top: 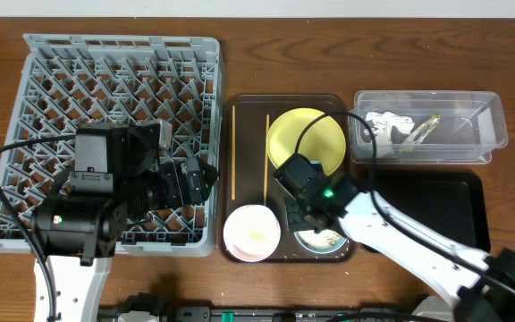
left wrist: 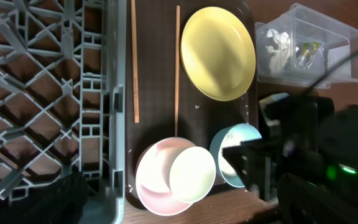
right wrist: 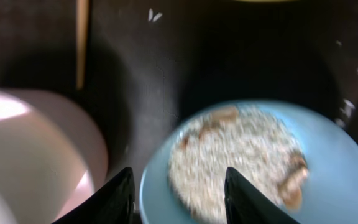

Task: Sort waste into correct bins and load items into the dishwasher
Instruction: 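Grasp the light-blue rice bowl rim with the right gripper and lift, then tip the light-blue bowl over the black tray to dump the rice, then set the light-blue bowl back on the tray and grasp the white cup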

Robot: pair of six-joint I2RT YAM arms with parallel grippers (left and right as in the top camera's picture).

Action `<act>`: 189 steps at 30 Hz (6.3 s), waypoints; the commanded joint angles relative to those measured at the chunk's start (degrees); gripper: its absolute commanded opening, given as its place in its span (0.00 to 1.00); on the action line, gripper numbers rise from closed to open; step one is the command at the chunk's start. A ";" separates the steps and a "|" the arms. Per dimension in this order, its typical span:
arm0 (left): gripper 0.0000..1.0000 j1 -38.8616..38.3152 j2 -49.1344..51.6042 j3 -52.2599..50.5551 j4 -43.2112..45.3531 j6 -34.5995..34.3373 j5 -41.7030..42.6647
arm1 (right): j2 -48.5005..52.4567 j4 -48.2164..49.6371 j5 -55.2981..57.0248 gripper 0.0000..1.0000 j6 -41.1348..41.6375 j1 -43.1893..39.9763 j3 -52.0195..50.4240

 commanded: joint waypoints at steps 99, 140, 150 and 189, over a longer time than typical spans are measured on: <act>0.98 -0.22 0.00 1.57 0.07 1.18 -0.50 | -23.08 -9.64 -80.59 0.01 -66.45 -85.83 -20.37; 0.98 -0.22 0.00 1.57 0.07 1.18 -0.50 | -18.69 -8.66 -87.62 0.01 -66.29 -85.90 -20.65; 0.98 -0.22 0.00 1.57 0.07 1.18 -0.50 | -20.06 -7.91 -70.58 0.01 -52.76 -83.14 -19.52; 0.98 -0.22 0.00 1.57 0.07 1.18 -0.50 | -9.35 1.88 -19.58 0.47 -24.68 -5.79 3.52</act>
